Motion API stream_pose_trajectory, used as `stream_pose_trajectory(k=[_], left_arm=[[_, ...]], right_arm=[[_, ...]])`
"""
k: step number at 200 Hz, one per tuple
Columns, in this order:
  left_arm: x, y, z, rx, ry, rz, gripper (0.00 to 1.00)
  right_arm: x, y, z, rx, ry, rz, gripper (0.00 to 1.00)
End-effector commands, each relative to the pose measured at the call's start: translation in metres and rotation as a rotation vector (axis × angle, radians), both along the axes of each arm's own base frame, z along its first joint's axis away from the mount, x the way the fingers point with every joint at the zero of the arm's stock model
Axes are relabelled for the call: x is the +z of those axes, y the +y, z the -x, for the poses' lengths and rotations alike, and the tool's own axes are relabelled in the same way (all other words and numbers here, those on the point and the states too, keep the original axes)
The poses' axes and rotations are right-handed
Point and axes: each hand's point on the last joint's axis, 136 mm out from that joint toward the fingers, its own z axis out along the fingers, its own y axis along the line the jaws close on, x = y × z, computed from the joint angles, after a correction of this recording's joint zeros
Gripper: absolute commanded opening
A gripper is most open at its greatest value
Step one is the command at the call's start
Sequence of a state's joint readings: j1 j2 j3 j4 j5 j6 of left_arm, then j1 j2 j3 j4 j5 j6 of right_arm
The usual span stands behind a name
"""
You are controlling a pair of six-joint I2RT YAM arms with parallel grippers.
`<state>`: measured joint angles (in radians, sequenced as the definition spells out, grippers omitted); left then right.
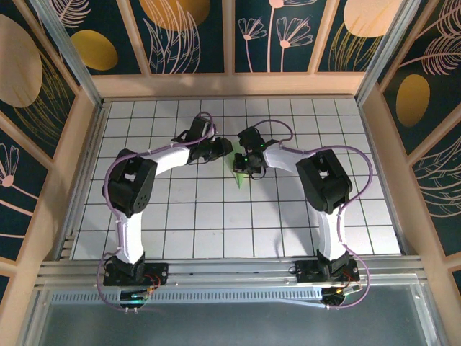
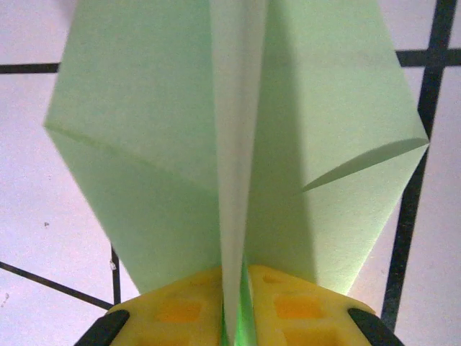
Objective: Fold a paper plane with a square sheet of paper (fold left side to right side)
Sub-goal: Pick up the paper plane at the center of the table.
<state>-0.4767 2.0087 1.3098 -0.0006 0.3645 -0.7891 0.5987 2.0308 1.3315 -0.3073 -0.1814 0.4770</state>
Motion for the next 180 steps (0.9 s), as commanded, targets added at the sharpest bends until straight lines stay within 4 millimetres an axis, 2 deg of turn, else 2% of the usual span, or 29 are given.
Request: stream_pose_trajectory(k=[1,62,68,70,74,107,117,119,145,180], left_arm=[[0.011,0.021,-0.002,0.047,-0.039,-0.042,0.33],[0.04,0.074,0.014,0.147,-0.137,-0.16,0.34],[0.039,0.08,0.017,0.159,-0.144,-0.185,0.35],[0.047,0.082,0.018,0.166,-0.163,-0.184,0.35],[0.052,0.087,0.02,0.177,-0.176,-0.193,0.36],[0.07,0.118,0.037,0.26,-0.242,-0.264,0.43],[0.082,0.125,0.04,0.284,-0.272,-0.273,0.44],[0.076,0.128,0.044,0.287,-0.263,-0.287,0.45],[0.088,0.15,0.057,0.332,-0.307,-0.346,0.48],[0.105,0.172,0.074,0.361,-0.383,-0.413,0.54]], right_arm=[[-0.003,-0.002,-0.001,-0.014,0.004,0.045,0.15],[-0.013,-0.003,0.003,-0.009,0.017,0.104,0.09],[-0.014,-0.004,0.003,-0.009,0.019,0.114,0.09],[-0.014,-0.003,0.003,-0.009,0.017,0.115,0.09],[-0.015,-0.003,0.003,-0.007,0.019,0.121,0.08],[-0.018,-0.001,0.004,0.001,0.024,0.16,0.06],[-0.018,-0.001,0.004,0.0,0.028,0.17,0.04],[-0.019,-0.001,0.004,0.0,0.029,0.173,0.04],[-0.002,-0.004,-0.01,-0.014,0.0,0.187,0.01],[0.031,-0.019,-0.047,-0.05,-0.052,0.201,0.01]])
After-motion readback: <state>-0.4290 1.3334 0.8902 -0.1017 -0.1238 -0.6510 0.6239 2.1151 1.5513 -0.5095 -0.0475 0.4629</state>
